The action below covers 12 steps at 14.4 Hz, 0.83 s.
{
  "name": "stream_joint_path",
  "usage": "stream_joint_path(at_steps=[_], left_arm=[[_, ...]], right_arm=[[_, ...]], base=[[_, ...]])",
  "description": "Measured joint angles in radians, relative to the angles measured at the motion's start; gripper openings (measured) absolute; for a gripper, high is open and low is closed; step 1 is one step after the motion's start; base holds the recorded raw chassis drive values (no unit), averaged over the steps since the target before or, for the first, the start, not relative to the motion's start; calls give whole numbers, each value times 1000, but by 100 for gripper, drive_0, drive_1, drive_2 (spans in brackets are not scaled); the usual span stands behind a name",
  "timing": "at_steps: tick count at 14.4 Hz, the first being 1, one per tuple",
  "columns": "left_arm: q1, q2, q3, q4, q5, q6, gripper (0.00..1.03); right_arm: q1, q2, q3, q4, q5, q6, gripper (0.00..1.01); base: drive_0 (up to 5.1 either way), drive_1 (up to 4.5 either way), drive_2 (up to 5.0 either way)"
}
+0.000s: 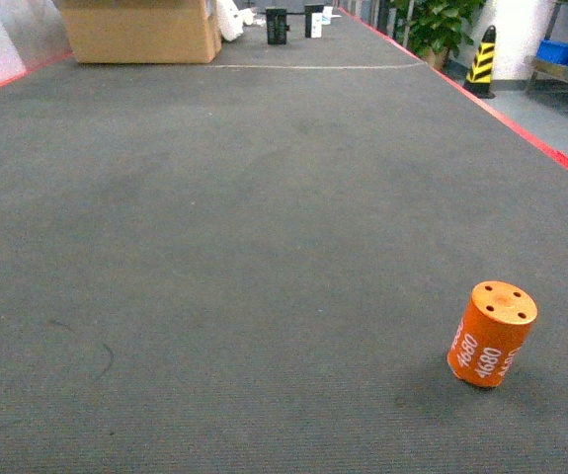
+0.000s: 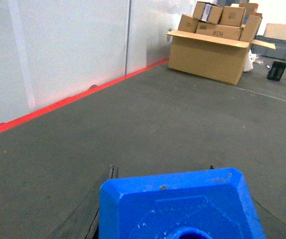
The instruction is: Sort blue parts and orange caps into right shelf containers
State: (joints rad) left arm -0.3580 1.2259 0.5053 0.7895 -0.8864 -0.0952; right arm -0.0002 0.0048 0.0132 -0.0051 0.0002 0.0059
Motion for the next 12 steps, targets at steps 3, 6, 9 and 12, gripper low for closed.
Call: stream_joint_path(at_steps=[3, 6, 9, 12], left_arm=[[-6, -27, -9, -13, -31, 0, 45], [41, -29, -24, -29, -26, -3, 45], [54, -27, -26, -23, -21, -11, 45], [54, -14, -29, -26, -22, -13, 45]], right_arm=[[0, 0, 0, 0, 0, 0, 98], [0, 0, 0, 0, 0, 0, 98], [0, 0, 0, 0, 0, 0, 98], [0, 0, 0, 0, 0, 0, 98]], base=[[0, 0, 0], [0, 0, 0], [0, 0, 0], [0, 0, 0]])
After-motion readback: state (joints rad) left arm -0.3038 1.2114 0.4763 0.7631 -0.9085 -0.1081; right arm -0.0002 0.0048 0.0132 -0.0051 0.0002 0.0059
